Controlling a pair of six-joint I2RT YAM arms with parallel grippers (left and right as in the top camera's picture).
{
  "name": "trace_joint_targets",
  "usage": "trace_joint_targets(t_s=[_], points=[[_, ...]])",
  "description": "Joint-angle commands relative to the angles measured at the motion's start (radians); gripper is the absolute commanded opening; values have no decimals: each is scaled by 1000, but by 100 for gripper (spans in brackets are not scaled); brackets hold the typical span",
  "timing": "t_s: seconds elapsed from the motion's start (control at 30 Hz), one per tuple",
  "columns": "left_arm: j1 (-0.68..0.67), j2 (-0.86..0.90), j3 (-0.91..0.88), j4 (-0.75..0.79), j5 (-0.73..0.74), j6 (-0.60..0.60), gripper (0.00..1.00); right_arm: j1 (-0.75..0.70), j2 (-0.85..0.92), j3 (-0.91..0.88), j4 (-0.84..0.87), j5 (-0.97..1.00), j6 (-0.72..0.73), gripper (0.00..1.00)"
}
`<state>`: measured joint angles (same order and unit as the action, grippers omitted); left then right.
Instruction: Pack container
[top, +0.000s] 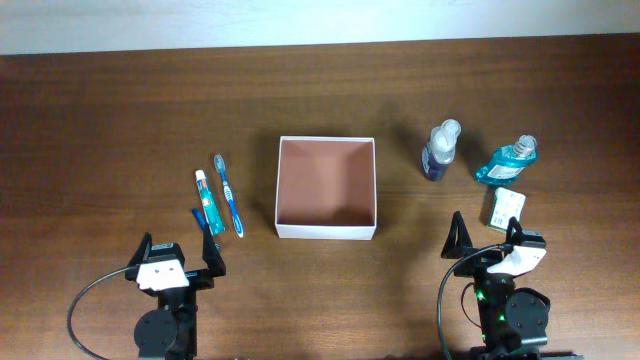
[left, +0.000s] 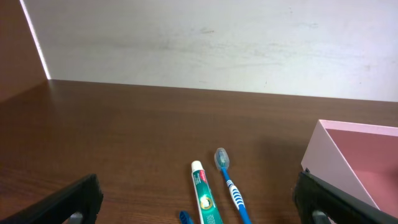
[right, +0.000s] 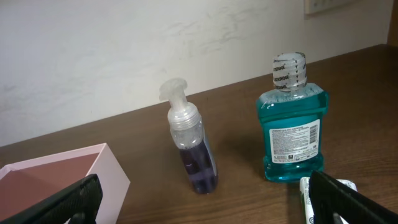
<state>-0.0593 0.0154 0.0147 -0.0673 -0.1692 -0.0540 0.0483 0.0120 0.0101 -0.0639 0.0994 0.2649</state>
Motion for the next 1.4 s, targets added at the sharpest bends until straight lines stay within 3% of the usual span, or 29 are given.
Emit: trace_joint_targets(t_s=[0.0, 0.47, 0.93, 1.17, 1.37], points=[[5, -10, -5, 2, -11, -13, 99, -3, -9, -5, -8, -2, -3, 98], [5, -10, -5, 2, -11, -13, 99, -3, -9, -5, -8, -5, -2, 98], [5, -10, -5, 2, -11, -13, 99, -3, -6, 13, -5, -289, 8, 98], [5, -10, -5, 2, -11, -13, 99, -3, 17, 158, -63, -326, -8, 98], [5, -10, -5, 2, -11, -13, 100, -3, 142, 370, -151, -315, -52, 98]])
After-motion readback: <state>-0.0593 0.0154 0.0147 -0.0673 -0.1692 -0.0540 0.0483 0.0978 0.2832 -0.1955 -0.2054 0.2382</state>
